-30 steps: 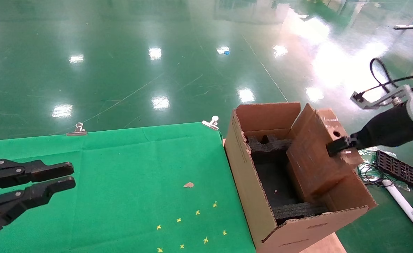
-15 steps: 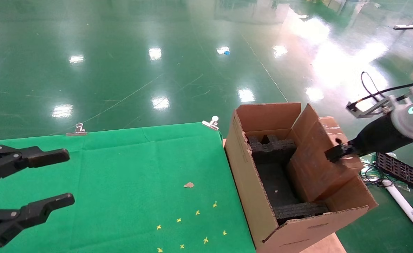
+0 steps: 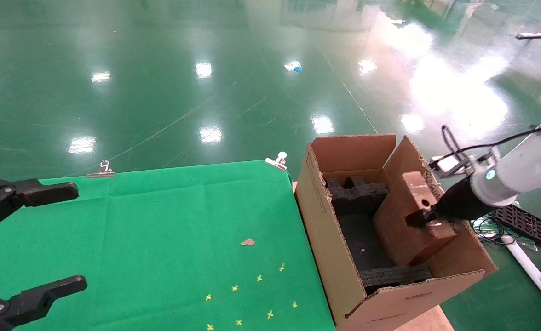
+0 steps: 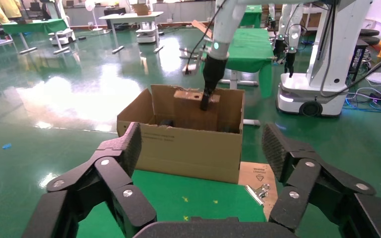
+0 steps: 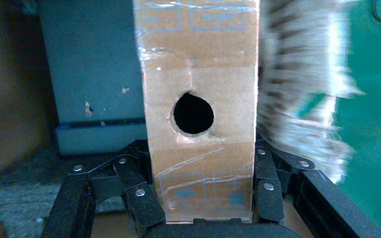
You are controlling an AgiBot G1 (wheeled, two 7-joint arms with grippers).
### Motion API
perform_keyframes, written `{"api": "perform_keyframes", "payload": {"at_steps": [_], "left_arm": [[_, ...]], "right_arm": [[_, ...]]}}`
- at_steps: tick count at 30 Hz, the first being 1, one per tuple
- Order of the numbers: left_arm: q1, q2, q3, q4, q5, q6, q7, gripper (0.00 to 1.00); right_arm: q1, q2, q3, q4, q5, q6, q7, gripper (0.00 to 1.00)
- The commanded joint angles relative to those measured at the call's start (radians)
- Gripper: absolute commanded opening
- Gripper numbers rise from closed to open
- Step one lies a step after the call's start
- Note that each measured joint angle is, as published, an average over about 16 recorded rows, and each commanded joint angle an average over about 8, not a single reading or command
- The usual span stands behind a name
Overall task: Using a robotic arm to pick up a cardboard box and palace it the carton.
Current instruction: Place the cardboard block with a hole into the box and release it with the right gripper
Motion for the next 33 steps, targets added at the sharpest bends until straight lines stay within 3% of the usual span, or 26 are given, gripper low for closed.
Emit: {"api": "perform_keyframes", "payload": {"at_steps": [1, 8, 9, 16, 17, 33], "left_arm": [[0.0, 0.0, 0.0, 0.0, 0.0, 0.0, 0.0, 1.0], [0.0, 0.0, 0.001, 0.0, 0.0, 0.0, 0.0, 1.0], [0.0, 0.0, 0.001, 0.0, 0.0, 0.0, 0.0, 1.0], [0.0, 0.0, 0.001, 0.0, -0.001, 0.0, 0.0, 1.0], [0.0, 0.0, 0.001, 0.0, -0.001, 0.0, 0.001, 1.0], [0.0, -0.001, 0.002, 0.0, -0.001, -0.001, 0.001, 1.0]], "right_arm": [[-0.035, -0.007, 0.011, -0.007, 0.018, 0.034, -0.009, 0.0], [-0.115, -0.035, 0.031, -0.045, 0.052, 0.1, -0.041, 0.0], [-0.12, -0.039, 0.032, -0.051, 0.054, 0.104, -0.045, 0.09], [-0.131, -0.052, 0.045, -0.083, 0.073, 0.113, -0.079, 0.96], [-0.13, -0.054, 0.046, -0.087, 0.074, 0.113, -0.083, 1.0], [-0.106, -0.082, 0.038, -0.147, 0.062, 0.093, -0.101, 1.0]]}}
